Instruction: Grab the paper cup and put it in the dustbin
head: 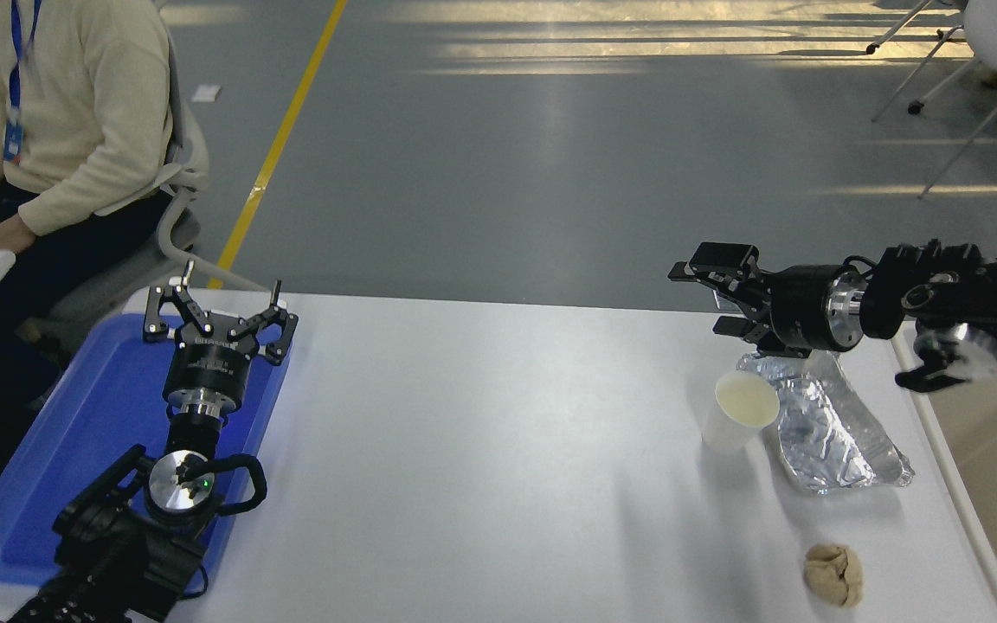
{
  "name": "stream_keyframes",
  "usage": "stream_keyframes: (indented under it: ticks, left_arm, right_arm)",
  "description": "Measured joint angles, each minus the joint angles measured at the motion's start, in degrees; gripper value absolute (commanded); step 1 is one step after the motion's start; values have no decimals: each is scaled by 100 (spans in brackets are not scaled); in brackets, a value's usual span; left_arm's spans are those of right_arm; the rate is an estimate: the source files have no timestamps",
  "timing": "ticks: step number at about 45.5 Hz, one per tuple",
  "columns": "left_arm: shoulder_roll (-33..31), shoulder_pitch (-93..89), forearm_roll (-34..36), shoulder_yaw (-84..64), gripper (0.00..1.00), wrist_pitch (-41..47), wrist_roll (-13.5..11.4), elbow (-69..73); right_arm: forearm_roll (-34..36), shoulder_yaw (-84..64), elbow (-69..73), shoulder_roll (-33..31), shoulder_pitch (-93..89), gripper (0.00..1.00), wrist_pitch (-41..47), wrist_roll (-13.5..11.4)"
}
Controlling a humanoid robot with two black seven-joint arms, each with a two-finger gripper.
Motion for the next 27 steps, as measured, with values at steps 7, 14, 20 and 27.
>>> stream_keyframes:
  ticks: [7,14,20,27]
  left_arm:
    - [0,0,0,0,100,-3,1,0]
    - [0,0,-1,0,100,-6,6,0]
    - [0,0,-1,0,100,-6,6,0]
    - [0,0,-1,0,100,-6,6,0]
  right_arm:
    - [-70,-776,284,364,682,100,-22,2]
    - [-178,-1431,523,791,1265,100,6,7]
    - [-344,-1795,710,1051,1632,100,63,15]
    - [-474,-2112,1090,1287,2174,100,279,24]
